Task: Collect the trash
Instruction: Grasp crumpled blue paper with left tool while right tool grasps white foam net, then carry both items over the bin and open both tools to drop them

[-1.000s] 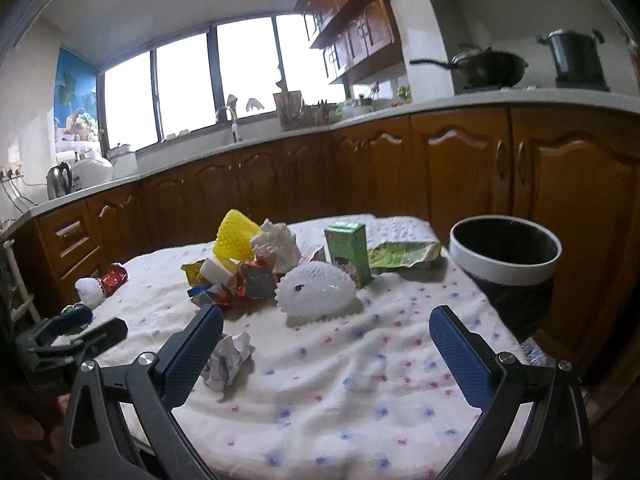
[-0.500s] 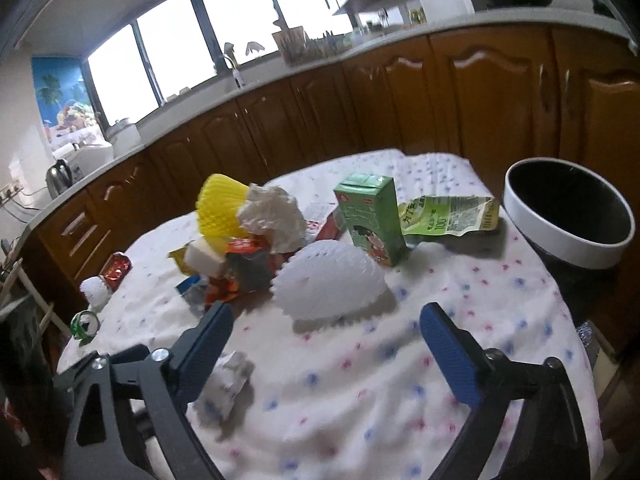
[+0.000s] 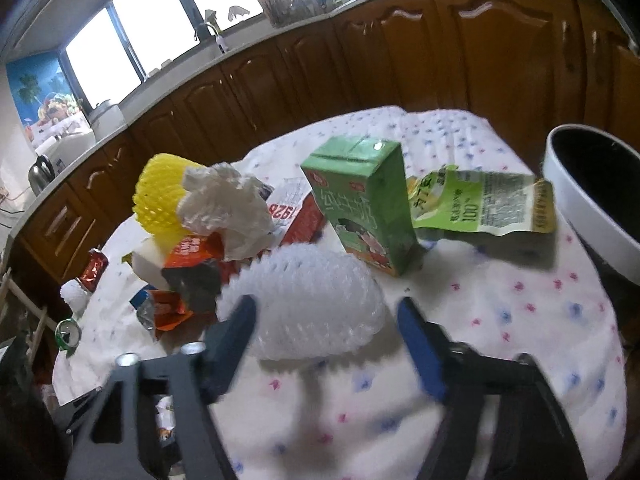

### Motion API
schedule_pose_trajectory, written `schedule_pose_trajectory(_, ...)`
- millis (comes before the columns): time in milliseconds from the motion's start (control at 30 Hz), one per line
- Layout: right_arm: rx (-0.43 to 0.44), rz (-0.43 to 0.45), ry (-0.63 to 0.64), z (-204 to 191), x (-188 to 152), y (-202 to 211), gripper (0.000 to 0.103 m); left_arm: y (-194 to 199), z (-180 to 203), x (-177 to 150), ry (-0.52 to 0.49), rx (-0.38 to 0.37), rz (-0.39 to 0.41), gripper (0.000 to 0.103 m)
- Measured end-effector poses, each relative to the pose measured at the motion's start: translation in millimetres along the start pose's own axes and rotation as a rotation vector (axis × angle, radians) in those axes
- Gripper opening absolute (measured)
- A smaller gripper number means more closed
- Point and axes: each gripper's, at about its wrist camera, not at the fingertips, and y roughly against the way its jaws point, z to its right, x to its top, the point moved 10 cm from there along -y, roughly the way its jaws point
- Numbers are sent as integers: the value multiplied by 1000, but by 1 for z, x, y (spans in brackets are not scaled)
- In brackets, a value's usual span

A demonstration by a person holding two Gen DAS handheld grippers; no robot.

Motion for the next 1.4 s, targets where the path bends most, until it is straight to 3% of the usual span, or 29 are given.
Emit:
schedule_pose_trajectory(67, 14, -13, -10, 1, -1, -6, 19, 0, 2, 1, -11, -8, 7, 49)
schedule_pose_trajectory(167, 33, 7, 0, 0, -2, -3, 10, 3, 7, 5, -24, -28, 21, 41)
schedule_pose_trajectory(500, 24, 113, -18, 18, 0, 56, 10, 26, 26, 32, -63, -76, 104, 37)
schedule_pose_trajectory(1100, -213, 245, -143, 135, 5, 144, 10, -1, 124, 100, -168, -184, 146, 37)
schedule_pose_trajectory(1400, -331, 276, -162, 196, 36, 168, 10, -32, 183, 144, -212, -261, 129, 37)
